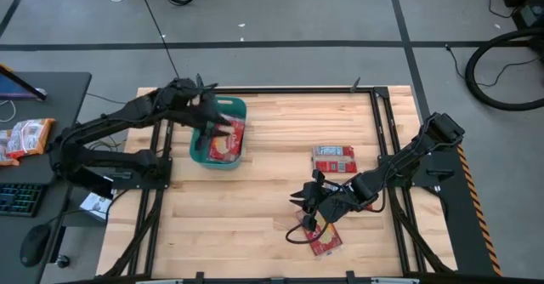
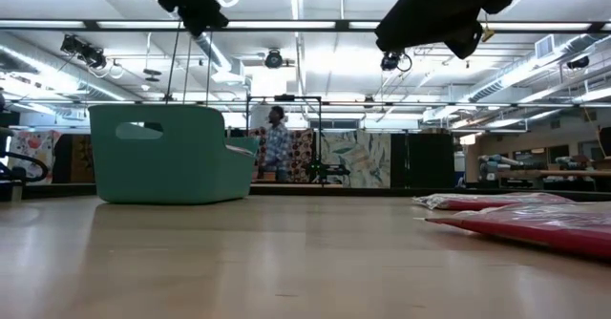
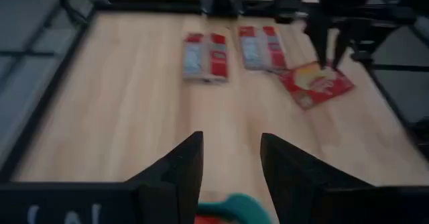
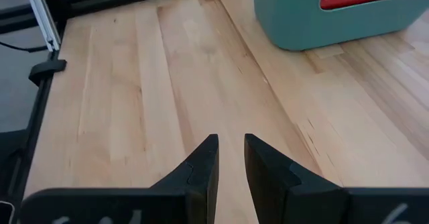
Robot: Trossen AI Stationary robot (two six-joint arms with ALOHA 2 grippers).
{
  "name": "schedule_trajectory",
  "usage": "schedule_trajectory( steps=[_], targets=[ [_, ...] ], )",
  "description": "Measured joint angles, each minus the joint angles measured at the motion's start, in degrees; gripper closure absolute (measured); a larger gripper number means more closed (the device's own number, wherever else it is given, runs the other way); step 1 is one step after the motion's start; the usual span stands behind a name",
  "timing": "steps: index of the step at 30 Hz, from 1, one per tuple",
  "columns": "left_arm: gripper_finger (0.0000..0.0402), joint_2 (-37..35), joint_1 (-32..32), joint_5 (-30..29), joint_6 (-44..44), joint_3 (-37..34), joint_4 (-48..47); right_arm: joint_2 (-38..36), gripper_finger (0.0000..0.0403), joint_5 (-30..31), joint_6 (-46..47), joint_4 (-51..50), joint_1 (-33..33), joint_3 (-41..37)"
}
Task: Sort popcorn bags into baskets
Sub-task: Put the red popcorn bag into the green bin
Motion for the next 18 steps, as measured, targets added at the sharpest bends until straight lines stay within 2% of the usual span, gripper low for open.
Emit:
schedule_trajectory(
  steps=[4, 9, 13, 18],
  targets=[
    [0.0247, 0.0, -6.6, -3.6, -1.1, -1.2, -1.7, 0.0, 0.0325, -0.8, 2.2, -3.3, 0.0, 0.0],
    [0.0247, 0.3, -15.5, -16.0, -1.5, -1.4, -3.5, 0.0, 0.0325, -2.6, 6.1, -7.5, -0.1, 0.0],
    [0.0247, 0.3, -20.8, -23.0, -4.2, -1.4, -3.3, 0.0, 0.0325, -3.5, 7.3, -9.6, -0.1, 0.0],
    [0.0247, 1.1, -25.2, -25.2, -7.9, -1.4, -1.5, 0.0, 0.0325, -4.4, 8.2, -11.6, -0.9, 0.0]
  ],
)
